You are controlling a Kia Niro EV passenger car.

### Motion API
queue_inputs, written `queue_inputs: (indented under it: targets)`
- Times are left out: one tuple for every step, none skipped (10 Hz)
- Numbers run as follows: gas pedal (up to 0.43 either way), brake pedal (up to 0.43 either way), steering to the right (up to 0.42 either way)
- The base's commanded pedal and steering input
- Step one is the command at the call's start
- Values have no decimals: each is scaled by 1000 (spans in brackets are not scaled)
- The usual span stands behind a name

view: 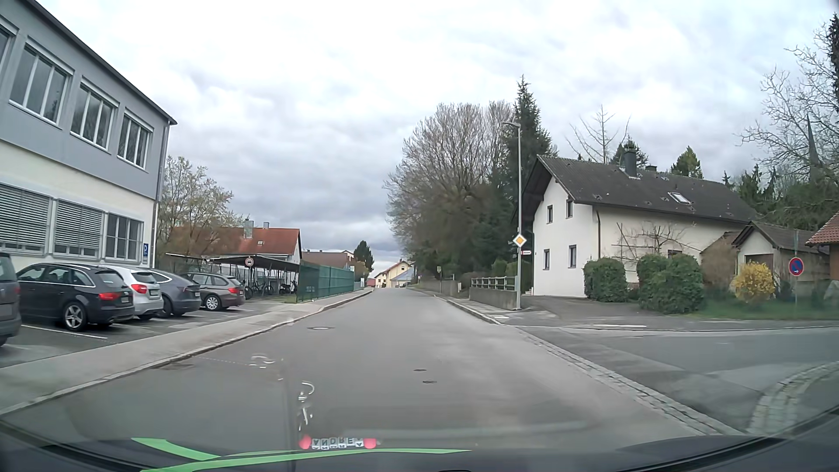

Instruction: Follow the waypoints while adhering to traffic rules and regulations

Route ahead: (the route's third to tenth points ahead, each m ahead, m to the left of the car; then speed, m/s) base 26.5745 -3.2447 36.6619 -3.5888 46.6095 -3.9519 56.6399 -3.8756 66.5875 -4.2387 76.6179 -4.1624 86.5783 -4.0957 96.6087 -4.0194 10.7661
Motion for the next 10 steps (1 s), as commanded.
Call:
queue_inputs:
  targets:
    - [110, 0, 4]
    - [110, 0, 4]
    - [110, 0, 3]
    - [110, 0, 2]
    - [110, 0, 2]
    - [110, 0, 0]
    - [110, 0, 0]
    - [110, 0, 0]
    - [110, 0, 0]
    - [110, 0, 0]
